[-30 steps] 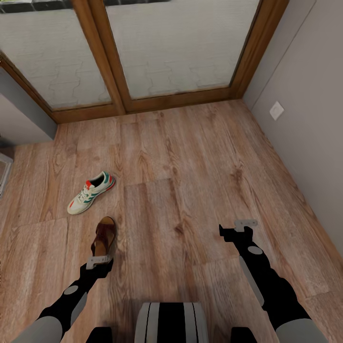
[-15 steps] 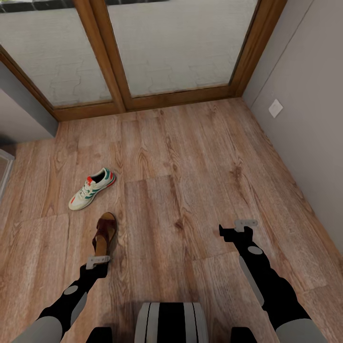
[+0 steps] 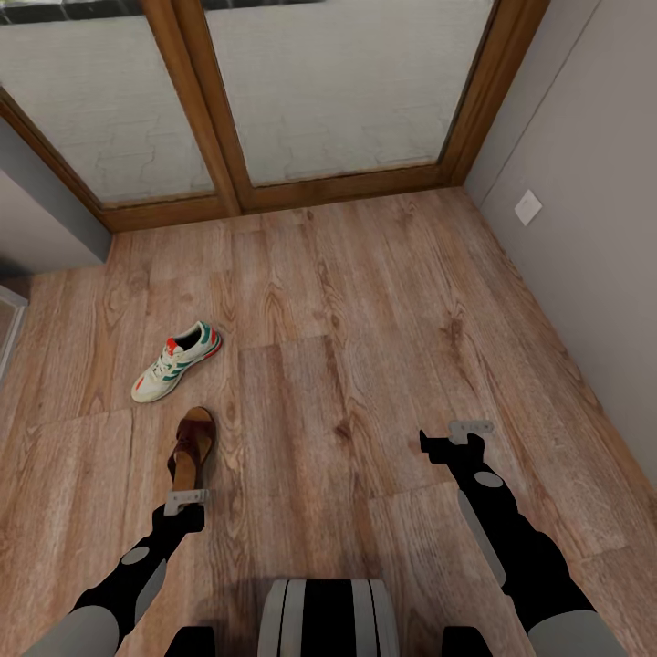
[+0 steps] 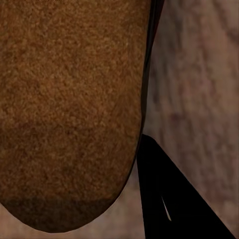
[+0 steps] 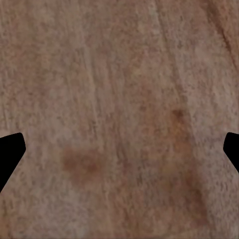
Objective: Pick up the two gym shoes and the two sandals from the corridor floor and place them onto the hallstand (shoe rack) in the corridor, making sure they are on the rack and not on the floor. Arrange them so the two gym shoes are next to each other and the two sandals are next to each other.
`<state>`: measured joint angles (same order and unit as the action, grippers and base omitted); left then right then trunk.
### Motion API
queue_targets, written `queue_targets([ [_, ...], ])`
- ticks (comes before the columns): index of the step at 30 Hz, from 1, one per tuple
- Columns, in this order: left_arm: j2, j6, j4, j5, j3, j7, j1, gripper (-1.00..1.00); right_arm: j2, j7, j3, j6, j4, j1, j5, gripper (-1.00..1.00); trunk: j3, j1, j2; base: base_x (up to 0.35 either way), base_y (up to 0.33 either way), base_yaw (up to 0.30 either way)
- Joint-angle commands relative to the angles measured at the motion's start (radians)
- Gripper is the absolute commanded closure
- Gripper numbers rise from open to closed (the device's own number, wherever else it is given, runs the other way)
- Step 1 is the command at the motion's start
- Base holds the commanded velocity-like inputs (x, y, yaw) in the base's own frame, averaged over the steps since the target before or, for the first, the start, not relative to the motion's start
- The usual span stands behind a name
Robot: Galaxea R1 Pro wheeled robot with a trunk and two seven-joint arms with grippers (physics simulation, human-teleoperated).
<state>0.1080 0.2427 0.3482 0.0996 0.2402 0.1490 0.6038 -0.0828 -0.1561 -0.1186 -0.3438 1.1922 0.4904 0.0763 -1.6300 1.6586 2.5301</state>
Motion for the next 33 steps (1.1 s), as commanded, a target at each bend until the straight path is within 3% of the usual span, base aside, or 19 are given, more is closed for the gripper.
queue_targets([
  [1, -0.001, 0.004, 0.000, 0.015, 0.009, 0.004, 0.001, 1.00, -0.001, -0.010, -0.004, -0.004, 0.001, 0.000, 0.008, -1.00, 0.000, 0.000, 0.000, 0.000, 0.000, 0.000],
  [20, -0.001, 0.004, 0.008, 0.015, 0.008, 0.004, 0.001, 1.00, -0.002, -0.010, -0.004, -0.004, 0.001, 0.000, 0.008, -1.00, 0.000, 0.000, 0.000, 0.000, 0.000, 0.000],
  [33, -0.003, 0.004, 0.010, 0.014, 0.008, 0.005, 0.001, 1.00, -0.003, -0.009, -0.004, -0.005, -0.003, 0.000, 0.004, -1.00, 0.050, -0.006, -0.003, 0.000, 0.000, 0.000],
])
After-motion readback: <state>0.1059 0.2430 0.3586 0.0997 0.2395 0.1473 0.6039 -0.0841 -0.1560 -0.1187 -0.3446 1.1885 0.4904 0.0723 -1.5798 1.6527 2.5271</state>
